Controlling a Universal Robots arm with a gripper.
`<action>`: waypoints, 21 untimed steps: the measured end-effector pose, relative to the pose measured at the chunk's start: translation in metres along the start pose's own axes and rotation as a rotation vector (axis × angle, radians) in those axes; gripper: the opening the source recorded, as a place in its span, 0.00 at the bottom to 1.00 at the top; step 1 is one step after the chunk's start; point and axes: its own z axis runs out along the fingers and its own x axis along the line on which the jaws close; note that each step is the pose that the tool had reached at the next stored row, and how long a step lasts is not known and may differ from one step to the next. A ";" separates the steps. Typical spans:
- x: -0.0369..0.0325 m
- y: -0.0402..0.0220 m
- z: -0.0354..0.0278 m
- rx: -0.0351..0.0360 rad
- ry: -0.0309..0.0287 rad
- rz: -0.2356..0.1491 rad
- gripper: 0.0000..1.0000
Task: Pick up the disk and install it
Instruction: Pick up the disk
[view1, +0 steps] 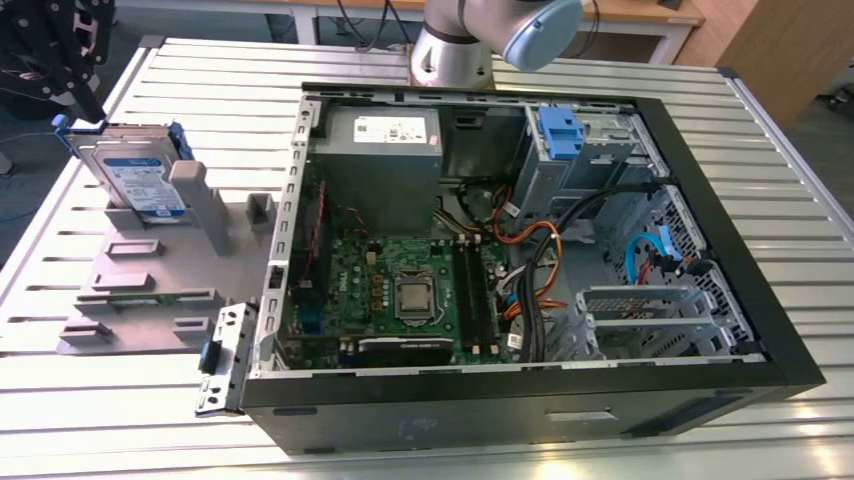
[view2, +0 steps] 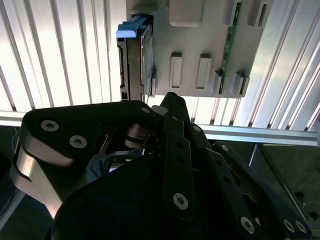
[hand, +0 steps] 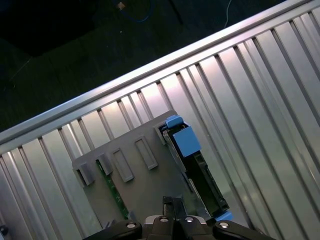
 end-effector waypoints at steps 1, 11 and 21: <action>0.0000 0.0000 0.0000 0.0000 0.0000 -0.001 0.11; 0.0000 0.0000 0.0000 -0.0001 0.0004 -0.009 0.11; 0.0000 0.0000 0.0000 -0.0002 0.0007 -0.016 0.11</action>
